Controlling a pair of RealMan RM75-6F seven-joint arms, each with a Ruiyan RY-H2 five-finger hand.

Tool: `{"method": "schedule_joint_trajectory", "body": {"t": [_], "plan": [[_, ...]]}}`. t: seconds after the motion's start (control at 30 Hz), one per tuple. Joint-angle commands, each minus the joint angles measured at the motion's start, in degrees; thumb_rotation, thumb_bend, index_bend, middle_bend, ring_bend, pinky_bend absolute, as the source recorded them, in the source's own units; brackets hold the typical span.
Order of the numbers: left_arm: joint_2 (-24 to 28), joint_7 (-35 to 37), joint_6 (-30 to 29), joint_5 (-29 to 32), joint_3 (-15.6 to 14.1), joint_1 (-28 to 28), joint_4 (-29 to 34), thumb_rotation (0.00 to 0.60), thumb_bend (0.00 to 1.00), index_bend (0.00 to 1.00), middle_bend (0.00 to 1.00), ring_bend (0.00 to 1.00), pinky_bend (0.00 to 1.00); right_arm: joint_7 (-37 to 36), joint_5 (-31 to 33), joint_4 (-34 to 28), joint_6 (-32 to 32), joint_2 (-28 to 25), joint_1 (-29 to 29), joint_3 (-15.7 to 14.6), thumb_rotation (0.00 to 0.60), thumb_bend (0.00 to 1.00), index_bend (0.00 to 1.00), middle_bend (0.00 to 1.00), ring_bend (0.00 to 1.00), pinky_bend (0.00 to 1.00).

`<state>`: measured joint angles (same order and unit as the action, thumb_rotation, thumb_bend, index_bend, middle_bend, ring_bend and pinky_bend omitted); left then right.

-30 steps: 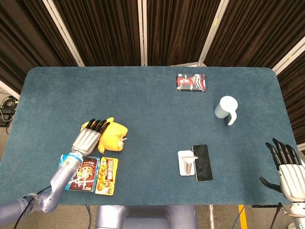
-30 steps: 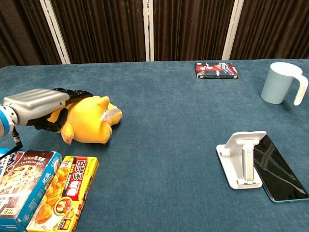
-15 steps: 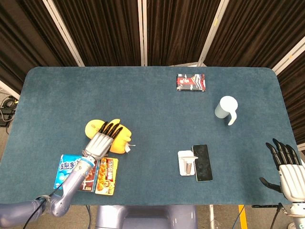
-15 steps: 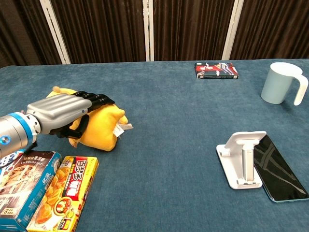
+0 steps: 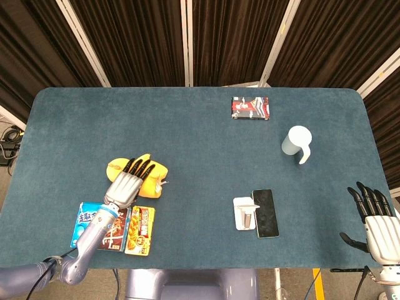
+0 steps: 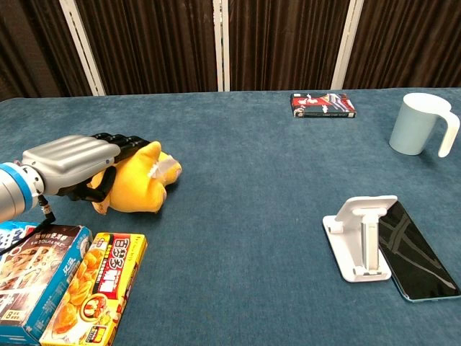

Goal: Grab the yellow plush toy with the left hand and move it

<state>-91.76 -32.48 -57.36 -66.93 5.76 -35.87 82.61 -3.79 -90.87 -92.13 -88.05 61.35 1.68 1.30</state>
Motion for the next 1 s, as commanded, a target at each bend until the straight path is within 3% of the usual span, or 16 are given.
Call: {"method": "schedule_joint_trajectory", "body": {"t": [0.03, 0.53, 1.0], "plan": [[0.23, 1.27, 0.30, 0.48, -0.40, 0.38, -1.64, 0.600, 1.00, 0.00, 0.00, 0.00, 0.00, 0.15, 0.02, 0.02, 0.09, 0.08, 0.03, -0.02, 0.600, 0.16, 0.00, 0.00, 0.00, 0.00], [3.36, 10.26, -0.60, -0.15, 0.05, 2.47, -6.72, 0.600, 1.00, 0.00, 0.00, 0.00, 0.00, 1.29, -0.05, 0.00, 0.45, 0.60, 0.18, -0.15, 0.600, 0.16, 0.00, 0.00, 0.00, 0.00], [11.04, 18.54, -10.81, -8.75, 1.10, 5.93, 2.77, 0.600, 1.00, 0.00, 0.00, 0.00, 0.00, 1.67, -0.02, 0.07, 0.50, 0.77, 0.20, -0.17, 0.600, 0.16, 0.00, 0.00, 0.00, 0.00]]}}
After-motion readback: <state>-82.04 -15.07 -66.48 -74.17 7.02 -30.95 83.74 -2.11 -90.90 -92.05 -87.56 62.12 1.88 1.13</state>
